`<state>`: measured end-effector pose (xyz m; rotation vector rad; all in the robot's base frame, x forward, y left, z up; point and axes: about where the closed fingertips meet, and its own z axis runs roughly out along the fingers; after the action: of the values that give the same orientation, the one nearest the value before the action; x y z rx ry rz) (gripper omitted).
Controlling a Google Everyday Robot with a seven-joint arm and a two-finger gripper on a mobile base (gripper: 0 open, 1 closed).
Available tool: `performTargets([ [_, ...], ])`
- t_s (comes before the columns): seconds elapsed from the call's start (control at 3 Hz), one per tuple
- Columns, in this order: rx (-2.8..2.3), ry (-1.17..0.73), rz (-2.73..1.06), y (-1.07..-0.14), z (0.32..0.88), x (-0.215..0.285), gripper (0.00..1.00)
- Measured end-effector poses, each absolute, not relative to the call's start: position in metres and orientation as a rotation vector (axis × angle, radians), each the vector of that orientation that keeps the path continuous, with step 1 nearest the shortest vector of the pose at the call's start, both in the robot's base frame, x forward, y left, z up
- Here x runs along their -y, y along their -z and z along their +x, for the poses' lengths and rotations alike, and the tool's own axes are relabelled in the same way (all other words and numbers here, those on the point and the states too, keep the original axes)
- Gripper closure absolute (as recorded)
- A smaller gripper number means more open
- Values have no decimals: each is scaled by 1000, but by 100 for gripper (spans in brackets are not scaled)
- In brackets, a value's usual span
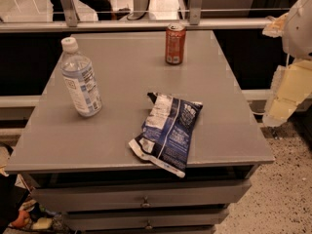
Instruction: Knock coke can over
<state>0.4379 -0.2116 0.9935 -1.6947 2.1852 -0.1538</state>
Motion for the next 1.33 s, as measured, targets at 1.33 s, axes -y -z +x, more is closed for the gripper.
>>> performTargets([
  [1.33, -2029, -65, -1257, -969, 550, 240, 0],
])
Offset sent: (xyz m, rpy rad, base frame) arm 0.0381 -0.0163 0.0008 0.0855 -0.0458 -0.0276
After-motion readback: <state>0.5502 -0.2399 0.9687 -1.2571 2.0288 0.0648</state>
